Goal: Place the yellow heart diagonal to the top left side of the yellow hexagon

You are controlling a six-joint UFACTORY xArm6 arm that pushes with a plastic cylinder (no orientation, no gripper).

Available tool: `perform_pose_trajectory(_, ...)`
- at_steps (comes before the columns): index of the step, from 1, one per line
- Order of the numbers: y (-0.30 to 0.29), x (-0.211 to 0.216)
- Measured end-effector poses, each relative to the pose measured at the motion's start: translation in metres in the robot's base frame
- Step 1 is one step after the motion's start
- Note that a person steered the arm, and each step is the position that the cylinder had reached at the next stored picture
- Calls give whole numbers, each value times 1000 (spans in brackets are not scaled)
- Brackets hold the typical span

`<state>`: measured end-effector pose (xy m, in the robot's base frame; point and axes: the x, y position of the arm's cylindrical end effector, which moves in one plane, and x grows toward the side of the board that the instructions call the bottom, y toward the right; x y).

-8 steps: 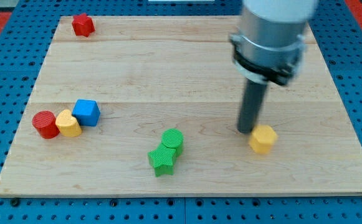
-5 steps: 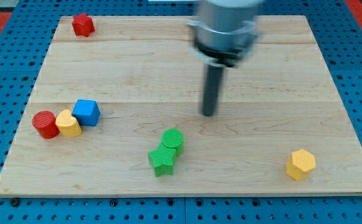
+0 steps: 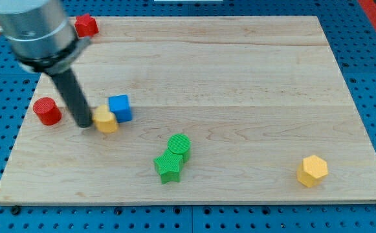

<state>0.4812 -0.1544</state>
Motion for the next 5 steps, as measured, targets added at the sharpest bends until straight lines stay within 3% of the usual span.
perform_pose_trajectory(1, 75, 0)
perform_pose_trajectory(2, 15, -11)
perform_pose_trajectory(4, 185, -24)
perform_pose_trajectory(5, 225, -23)
